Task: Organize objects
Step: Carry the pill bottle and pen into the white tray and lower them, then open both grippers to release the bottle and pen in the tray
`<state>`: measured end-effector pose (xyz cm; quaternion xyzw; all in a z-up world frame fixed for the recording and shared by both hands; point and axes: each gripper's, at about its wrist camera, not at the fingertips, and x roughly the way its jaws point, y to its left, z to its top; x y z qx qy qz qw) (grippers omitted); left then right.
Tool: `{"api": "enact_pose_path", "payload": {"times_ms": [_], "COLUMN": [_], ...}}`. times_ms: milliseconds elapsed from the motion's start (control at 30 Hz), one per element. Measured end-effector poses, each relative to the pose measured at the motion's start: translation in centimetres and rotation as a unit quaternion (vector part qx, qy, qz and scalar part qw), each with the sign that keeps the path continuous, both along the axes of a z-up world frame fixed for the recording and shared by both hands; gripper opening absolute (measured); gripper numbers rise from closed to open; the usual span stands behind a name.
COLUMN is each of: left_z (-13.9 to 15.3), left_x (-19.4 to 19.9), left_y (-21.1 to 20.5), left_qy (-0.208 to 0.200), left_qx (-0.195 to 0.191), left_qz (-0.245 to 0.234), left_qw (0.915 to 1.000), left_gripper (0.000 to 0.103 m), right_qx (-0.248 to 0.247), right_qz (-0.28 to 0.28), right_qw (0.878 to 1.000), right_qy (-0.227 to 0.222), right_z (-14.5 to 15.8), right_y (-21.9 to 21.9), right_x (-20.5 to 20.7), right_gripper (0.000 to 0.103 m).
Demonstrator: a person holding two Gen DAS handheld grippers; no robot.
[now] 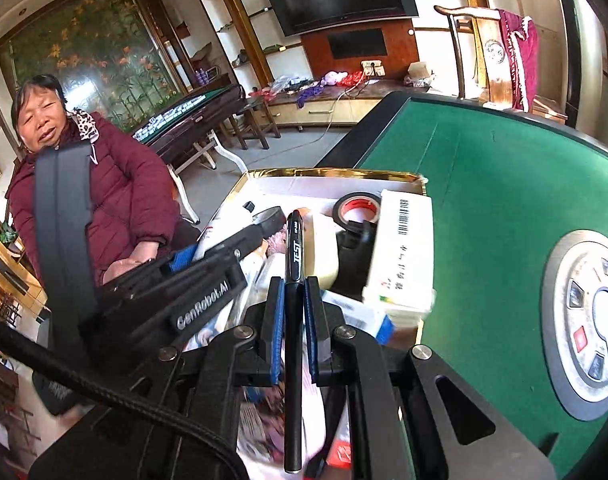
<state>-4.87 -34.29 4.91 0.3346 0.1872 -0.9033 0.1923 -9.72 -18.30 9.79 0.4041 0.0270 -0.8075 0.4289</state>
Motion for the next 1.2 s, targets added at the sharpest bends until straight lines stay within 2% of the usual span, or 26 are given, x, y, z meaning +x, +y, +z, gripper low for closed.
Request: {"api": "enact_pose_path", "payload": {"times_ms": [567, 800, 900, 967, 1033, 1100, 1200], "left_z": [-0.7, -0.7, -0.2, 0.1, 0.5, 1.1, 2.0], "left_x": [0.0, 0.3, 0.7, 1.1, 1.3, 1.6, 1.9], "left_y": [-0.5, -1.0, -1.1, -1.2, -1.0, -0.8, -0.1], "left_qy": [-0.015, -0.014, 0.000, 0.016, 0.032, 0.049, 0.069], "left_qx": [0.006, 0.020, 0.028, 0.040, 0.044, 0.047, 0.040], "left_qz": [0.002, 0.009, 0.007, 0.001, -0.001, -0.007, -0.018], "left_qw": [0.9999, 0.9997, 0.9996, 0.9991, 0.9985, 0.9977, 0.9967], "left_gripper": [0.030, 0.035, 0.035, 0.040, 0.045, 0.045, 0.045], "right_qx": [-0.005, -0.015, -0.026, -0.038, -0.052, -0.066, -0.059], "right_qz": [-0.028, -0.030, -0.039, -0.046, -0.055, -0.065, -0.094], "right_qw": [0.999, 0.999, 0.999, 0.997, 0.996, 0.995, 0.993], "right_qy": [-0.041, -0.032, -0.029, -0.038, -0.047, -0.049, -0.041], "right_z": [-1.2, -0.1, 0.8, 1.4, 1.8, 2.0, 1.8], "right_y": [-1.9, -0.7, 0.8, 2.5, 4.9, 7.7, 12.9], "right_x": [-4.4, -4.6, -4.3, -4.0, -3.6, -2.9, -1.8], "right_gripper": [0.009, 0.012, 0.014, 0.021, 0.023, 0.024, 0.031]}}
